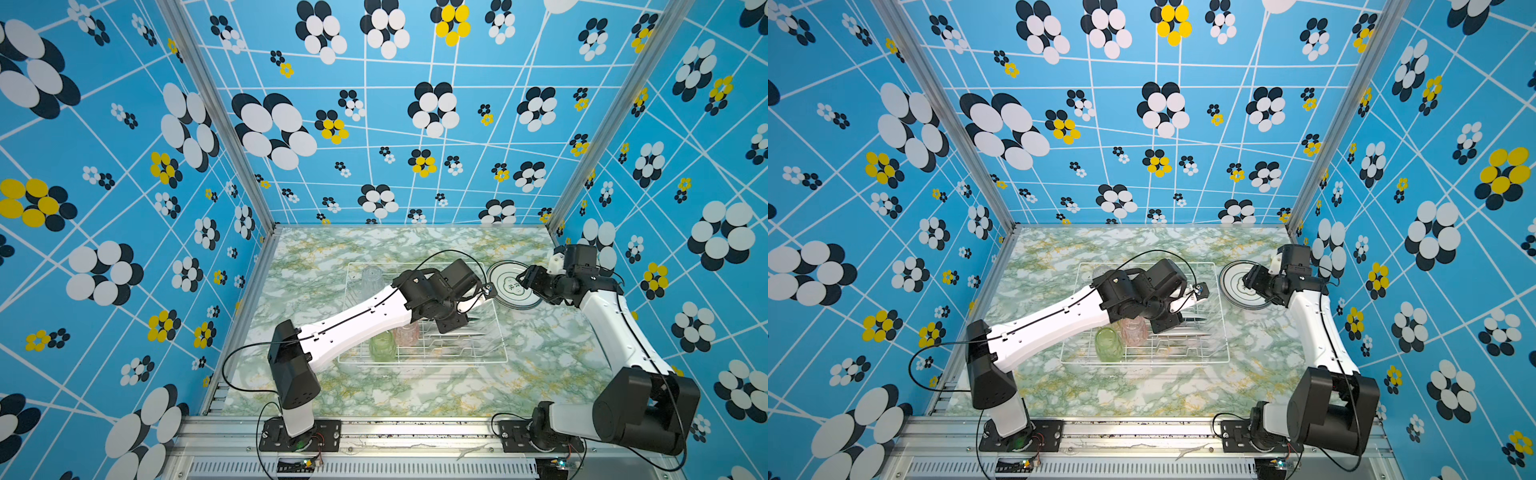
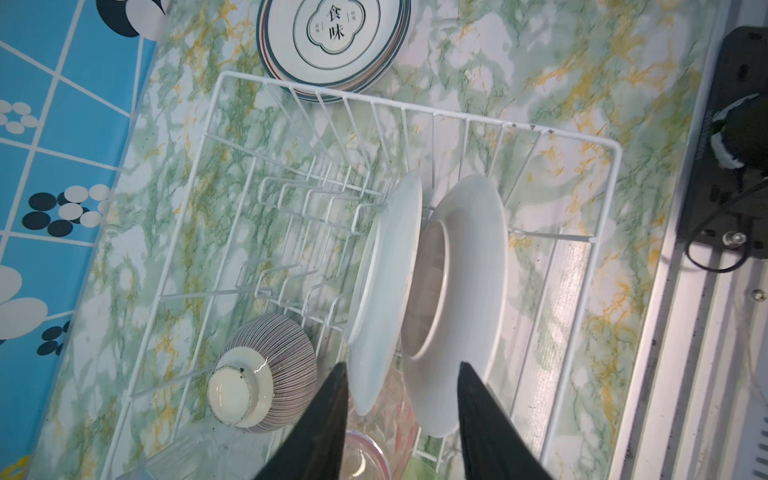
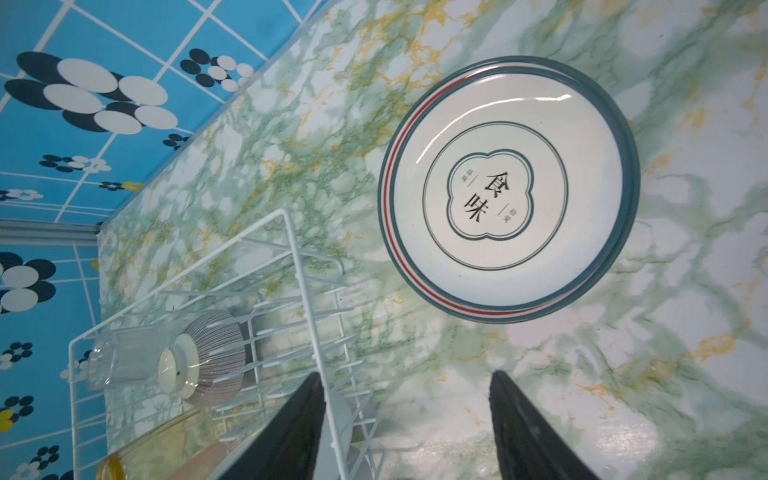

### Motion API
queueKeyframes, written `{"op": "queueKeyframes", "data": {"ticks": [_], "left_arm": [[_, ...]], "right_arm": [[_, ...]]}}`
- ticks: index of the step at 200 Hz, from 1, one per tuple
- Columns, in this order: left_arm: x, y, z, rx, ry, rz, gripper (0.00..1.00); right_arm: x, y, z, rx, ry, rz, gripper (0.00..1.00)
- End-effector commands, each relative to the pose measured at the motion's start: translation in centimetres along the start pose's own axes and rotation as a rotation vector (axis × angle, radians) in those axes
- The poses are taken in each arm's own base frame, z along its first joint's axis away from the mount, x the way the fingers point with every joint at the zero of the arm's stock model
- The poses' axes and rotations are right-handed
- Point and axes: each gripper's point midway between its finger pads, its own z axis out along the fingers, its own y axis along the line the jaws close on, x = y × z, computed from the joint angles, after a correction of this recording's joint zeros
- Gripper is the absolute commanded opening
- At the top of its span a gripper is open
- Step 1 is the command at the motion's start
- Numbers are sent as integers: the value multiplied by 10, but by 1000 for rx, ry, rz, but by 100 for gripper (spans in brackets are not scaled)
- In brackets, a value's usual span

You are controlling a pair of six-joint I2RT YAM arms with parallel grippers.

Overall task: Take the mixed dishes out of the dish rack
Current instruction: 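Grip the green-rimmed plate standing in the rack with the left gripper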

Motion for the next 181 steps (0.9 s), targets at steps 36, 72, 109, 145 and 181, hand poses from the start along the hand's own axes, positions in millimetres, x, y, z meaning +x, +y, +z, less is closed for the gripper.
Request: {"op": "queueKeyframes", "data": {"ticks": [36, 72, 109, 145, 181], "left_arm": [[11, 17, 17, -53, 105, 48, 44], [17, 12, 27, -19, 149, 67, 44], [21, 8, 29, 2, 164, 73, 44], [15, 10, 26, -7, 138, 81, 45], [17, 7, 34, 15, 159, 94, 37]], "right_arm": [[10, 7, -26, 2, -8, -33, 67], [9, 9, -27, -9, -13, -26, 66], [8, 9, -26, -8, -18, -28, 67], [7, 8, -23, -11, -19, -22, 67], [7, 8, -23, -12, -19, -25, 67]]}}
